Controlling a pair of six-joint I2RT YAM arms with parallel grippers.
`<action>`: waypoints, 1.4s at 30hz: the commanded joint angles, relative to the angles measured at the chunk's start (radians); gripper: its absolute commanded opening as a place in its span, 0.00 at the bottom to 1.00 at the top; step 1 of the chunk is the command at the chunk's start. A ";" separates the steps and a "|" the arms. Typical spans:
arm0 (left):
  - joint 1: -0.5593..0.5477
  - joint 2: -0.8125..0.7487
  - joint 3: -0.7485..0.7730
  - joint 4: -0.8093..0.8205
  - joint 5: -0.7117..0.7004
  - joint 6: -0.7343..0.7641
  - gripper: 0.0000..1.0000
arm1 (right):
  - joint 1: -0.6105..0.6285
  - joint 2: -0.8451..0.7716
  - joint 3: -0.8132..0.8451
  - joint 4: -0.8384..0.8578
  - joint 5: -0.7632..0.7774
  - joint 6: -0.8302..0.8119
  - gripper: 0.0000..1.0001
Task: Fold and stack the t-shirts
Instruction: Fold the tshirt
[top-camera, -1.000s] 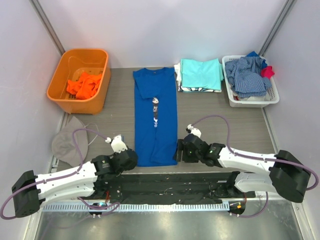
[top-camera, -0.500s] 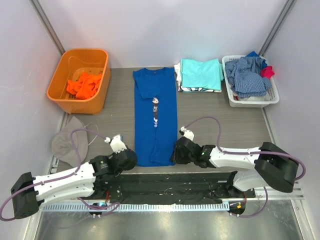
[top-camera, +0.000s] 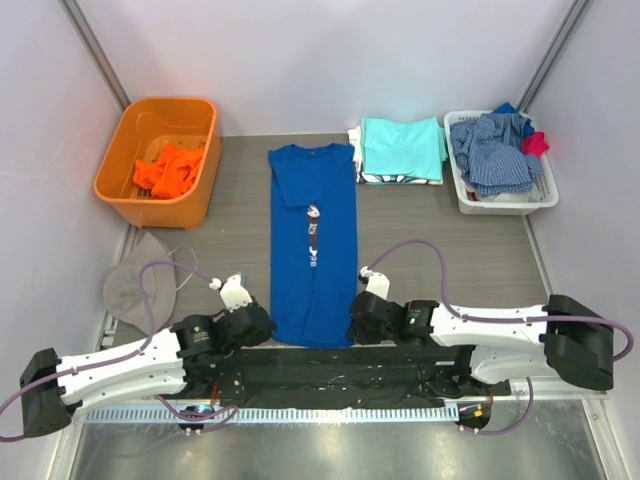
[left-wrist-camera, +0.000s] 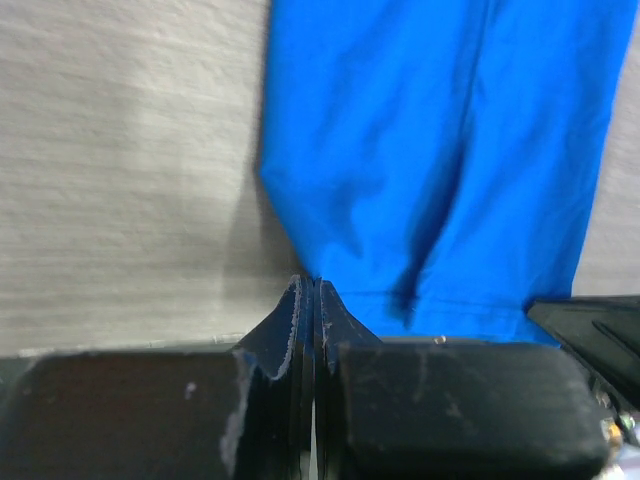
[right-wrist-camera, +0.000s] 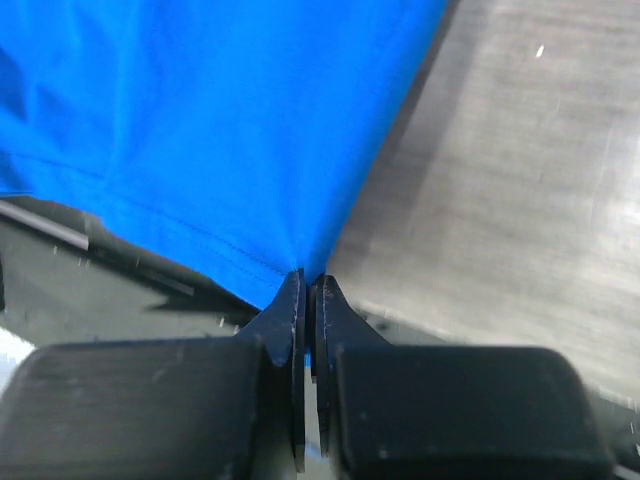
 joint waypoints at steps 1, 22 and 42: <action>-0.072 -0.052 0.033 -0.110 -0.040 -0.077 0.00 | 0.066 -0.064 0.061 -0.157 0.052 0.061 0.01; -0.154 0.091 0.431 -0.356 -0.471 -0.023 0.00 | 0.031 -0.161 0.317 -0.357 0.514 0.060 0.01; 0.379 0.436 0.463 0.288 -0.134 0.556 0.00 | -0.373 0.201 0.492 0.033 0.252 -0.333 0.01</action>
